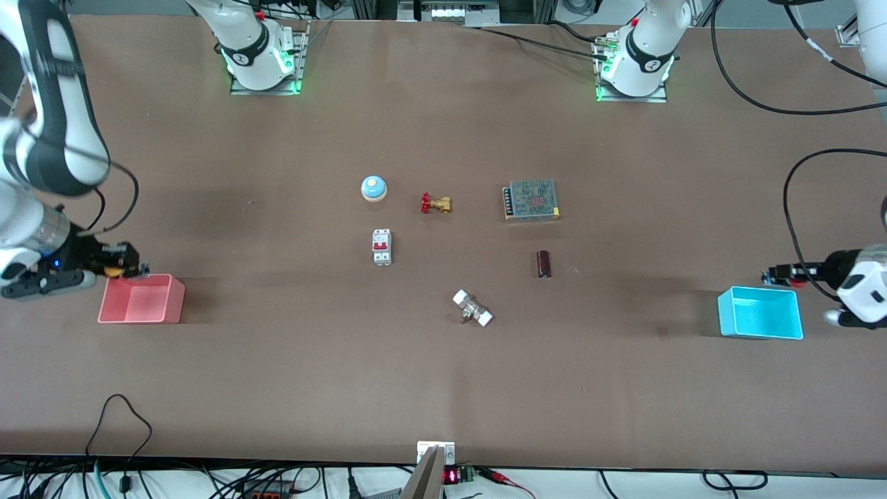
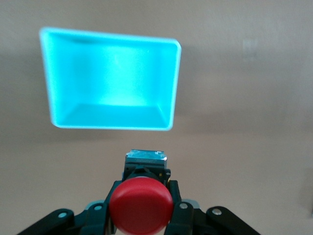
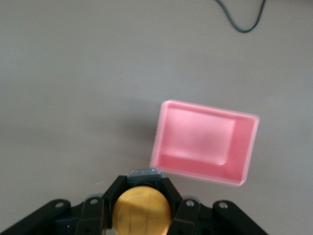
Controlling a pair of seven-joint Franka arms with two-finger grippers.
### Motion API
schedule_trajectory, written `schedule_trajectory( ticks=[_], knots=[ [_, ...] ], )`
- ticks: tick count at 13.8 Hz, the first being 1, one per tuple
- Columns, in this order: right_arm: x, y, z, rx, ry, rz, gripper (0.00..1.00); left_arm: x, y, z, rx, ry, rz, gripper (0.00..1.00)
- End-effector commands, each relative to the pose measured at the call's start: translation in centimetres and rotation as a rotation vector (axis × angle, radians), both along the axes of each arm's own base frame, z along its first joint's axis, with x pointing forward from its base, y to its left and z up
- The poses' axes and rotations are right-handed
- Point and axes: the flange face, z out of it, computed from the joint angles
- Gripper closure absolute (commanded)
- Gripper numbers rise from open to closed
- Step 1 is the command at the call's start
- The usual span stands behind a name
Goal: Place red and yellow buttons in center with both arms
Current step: 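Lift the yellow button with the right gripper while the left gripper lifts the red, then carry the yellow button with the right gripper while the left gripper carries the red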
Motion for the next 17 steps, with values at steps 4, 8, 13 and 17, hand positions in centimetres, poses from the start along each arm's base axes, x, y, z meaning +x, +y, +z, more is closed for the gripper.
schedule_trajectory(
  ticks=[4, 8, 13, 17],
  knots=[
    [-3.8, 16.2, -4.3, 0.005, -0.016, -0.127, 0.7, -2.5, -6.6, -1.1, 0.009, 0.027, -0.003, 0.66],
    [-6.6, 22.4, -9.1, -0.028, -0.013, -0.206, 0.7, -4.5, -9.7, -4.4, 0.012, -0.015, -0.006, 0.67],
    [-8.0, 25.3, -13.9, 0.01, -0.008, -0.22, 0.71, -7.4, -12.6, -7.8, 0.012, -0.046, 0.018, 0.67],
    [-9.1, 28.0, -15.5, 0.009, 0.005, -0.233, 0.7, -9.0, -15.6, -9.9, 0.023, -0.09, 0.066, 0.67]
  ],
)
